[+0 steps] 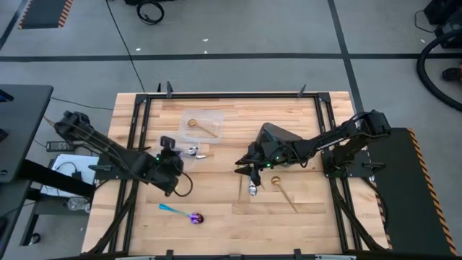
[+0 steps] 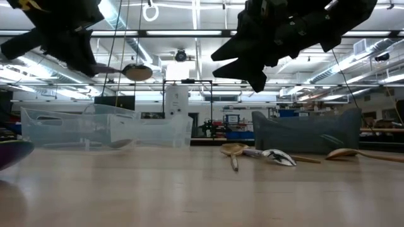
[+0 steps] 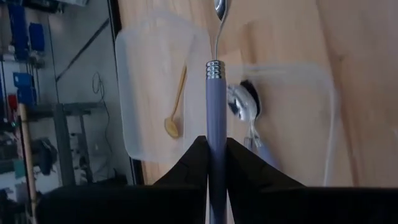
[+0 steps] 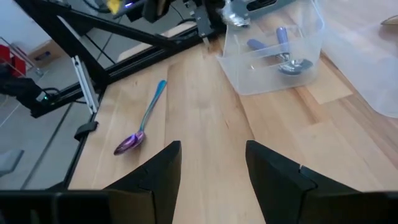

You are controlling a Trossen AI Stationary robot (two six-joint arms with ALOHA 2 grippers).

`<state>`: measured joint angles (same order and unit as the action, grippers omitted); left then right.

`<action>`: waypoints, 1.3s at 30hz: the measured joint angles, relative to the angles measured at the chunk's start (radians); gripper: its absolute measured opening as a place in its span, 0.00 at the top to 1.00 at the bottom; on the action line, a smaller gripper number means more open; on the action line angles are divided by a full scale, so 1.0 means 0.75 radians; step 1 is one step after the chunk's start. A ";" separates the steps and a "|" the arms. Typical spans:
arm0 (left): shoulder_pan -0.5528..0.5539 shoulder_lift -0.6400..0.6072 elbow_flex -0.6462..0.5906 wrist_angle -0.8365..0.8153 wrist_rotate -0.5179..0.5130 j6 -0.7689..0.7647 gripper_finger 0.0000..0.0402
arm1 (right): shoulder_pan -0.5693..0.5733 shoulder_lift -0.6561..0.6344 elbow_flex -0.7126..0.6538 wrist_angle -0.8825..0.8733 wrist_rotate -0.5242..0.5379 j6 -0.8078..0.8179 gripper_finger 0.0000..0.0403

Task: Sort silverware by color (type)
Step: Put the blue spoon into the bottom transparent bin

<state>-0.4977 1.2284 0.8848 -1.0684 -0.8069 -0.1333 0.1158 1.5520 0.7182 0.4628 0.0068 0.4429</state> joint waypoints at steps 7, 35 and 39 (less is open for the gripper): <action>0.084 -0.089 -0.104 -0.005 0.094 -0.138 0.90 | 0.000 0.000 0.000 -0.003 -0.007 -0.002 0.53; 0.658 -0.058 -0.142 0.036 0.588 0.197 0.90 | 0.003 -0.001 0.000 -0.010 -0.035 -0.001 0.53; 0.714 -0.012 -0.141 0.050 0.594 0.292 0.85 | 0.018 -0.001 0.000 -0.010 -0.036 0.008 0.53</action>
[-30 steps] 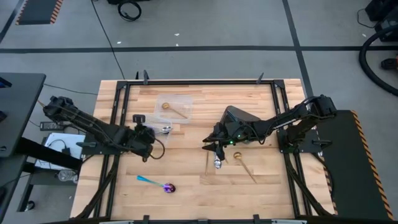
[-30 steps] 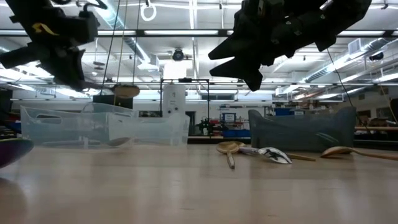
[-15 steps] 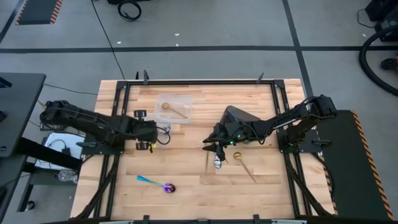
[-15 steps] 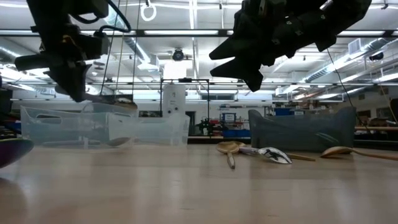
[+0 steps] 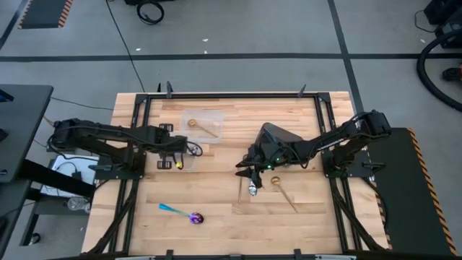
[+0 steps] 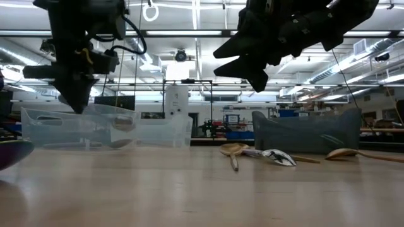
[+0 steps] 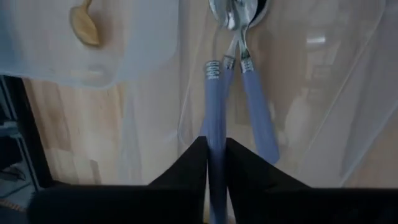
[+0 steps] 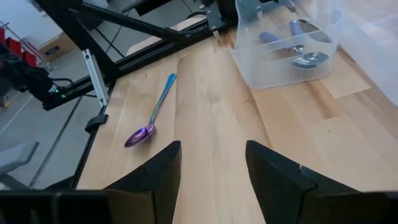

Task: Sort silverware by color (type)
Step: Put the blue spoon into the bottom transparent bin, then put the gold spoon into the top transparent bin

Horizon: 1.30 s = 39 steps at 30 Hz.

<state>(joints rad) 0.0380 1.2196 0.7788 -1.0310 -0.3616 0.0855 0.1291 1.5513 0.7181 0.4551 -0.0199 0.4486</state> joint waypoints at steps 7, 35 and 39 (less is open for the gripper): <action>0.030 0.088 -0.001 0.010 0.000 0.075 0.67 | 0.010 -0.001 0.001 0.007 0.000 0.000 0.53; -0.025 0.237 0.326 0.113 0.012 -0.245 0.54 | 0.107 -0.001 0.001 -0.381 0.355 0.186 0.53; -0.052 0.324 0.374 0.158 0.012 -0.211 0.54 | 0.132 -0.001 0.001 -0.442 0.354 0.237 0.55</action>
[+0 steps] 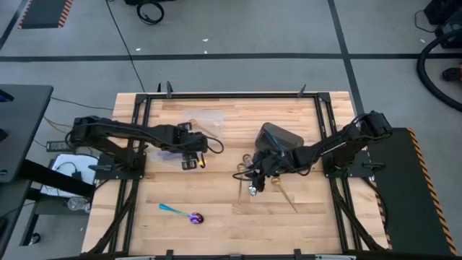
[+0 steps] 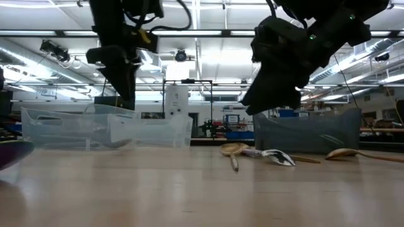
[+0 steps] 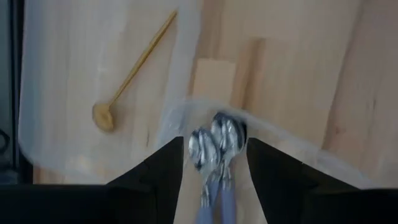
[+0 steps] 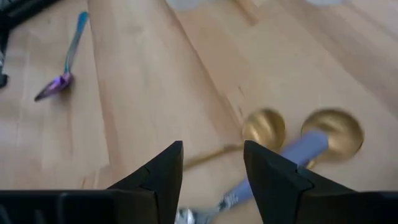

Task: Sort silverware by color (type)
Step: Put the gold spoon into the top transparent bin

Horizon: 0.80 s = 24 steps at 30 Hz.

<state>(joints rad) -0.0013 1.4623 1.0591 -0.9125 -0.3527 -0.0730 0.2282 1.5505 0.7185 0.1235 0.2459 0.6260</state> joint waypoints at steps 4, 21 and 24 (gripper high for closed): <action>-0.029 0.073 0.066 0.007 -0.001 0.049 0.54 | 0.030 0.000 0.000 -0.072 -0.026 0.071 0.57; -0.167 0.145 0.149 0.222 0.022 0.058 0.54 | 0.248 -0.043 0.198 -0.766 0.067 0.407 0.58; -0.187 0.145 0.149 0.282 0.023 0.058 0.54 | 0.292 -0.042 0.217 -0.864 0.064 0.502 0.58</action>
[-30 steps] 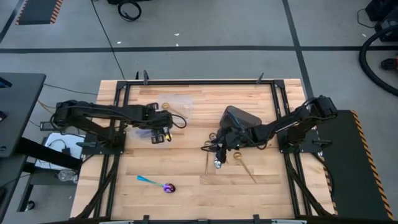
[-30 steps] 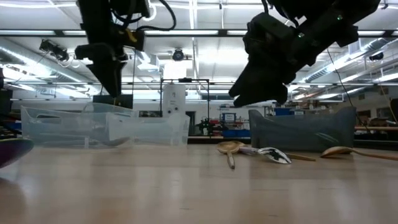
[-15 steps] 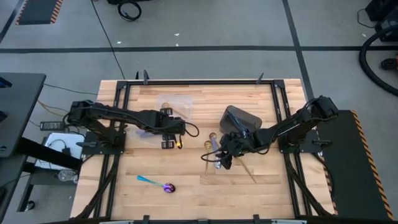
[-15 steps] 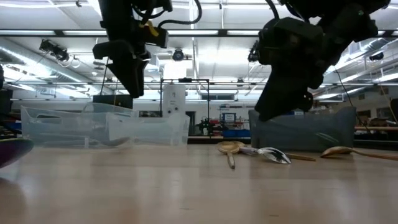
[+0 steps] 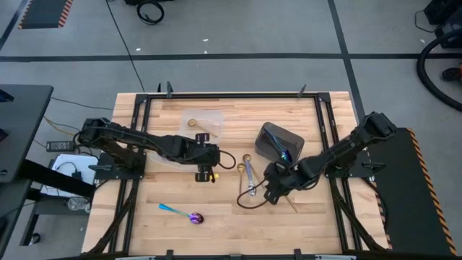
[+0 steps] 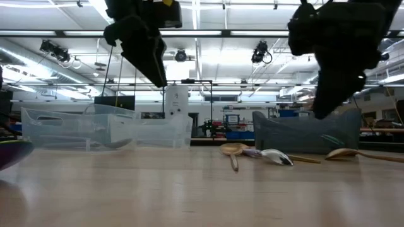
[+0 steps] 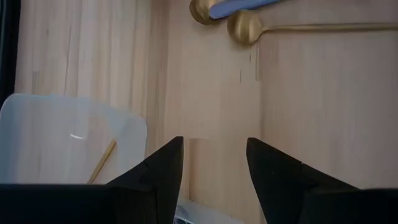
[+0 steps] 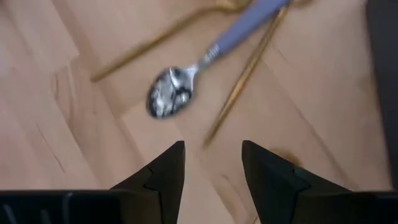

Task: Sort silverware by color (type)
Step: Put the gold spoon into the top transparent bin

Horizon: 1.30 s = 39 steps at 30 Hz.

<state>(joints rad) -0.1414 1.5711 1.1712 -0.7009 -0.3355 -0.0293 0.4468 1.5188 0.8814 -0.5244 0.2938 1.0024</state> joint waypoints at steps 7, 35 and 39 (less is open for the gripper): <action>-0.007 0.000 0.000 0.044 0.000 -0.005 0.54 | 0.085 0.001 0.000 -0.130 -0.007 0.171 0.58; -0.019 0.000 0.000 0.114 0.208 0.065 0.54 | 0.170 0.267 -0.012 -0.183 0.006 0.371 0.71; -0.058 0.000 0.000 0.132 0.366 0.116 0.54 | 0.170 0.269 -0.013 -0.176 0.001 0.370 0.85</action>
<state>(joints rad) -0.1853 1.5711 1.1709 -0.6016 -0.0610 0.0580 0.5747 1.7203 0.8718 -0.6566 0.2948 1.2797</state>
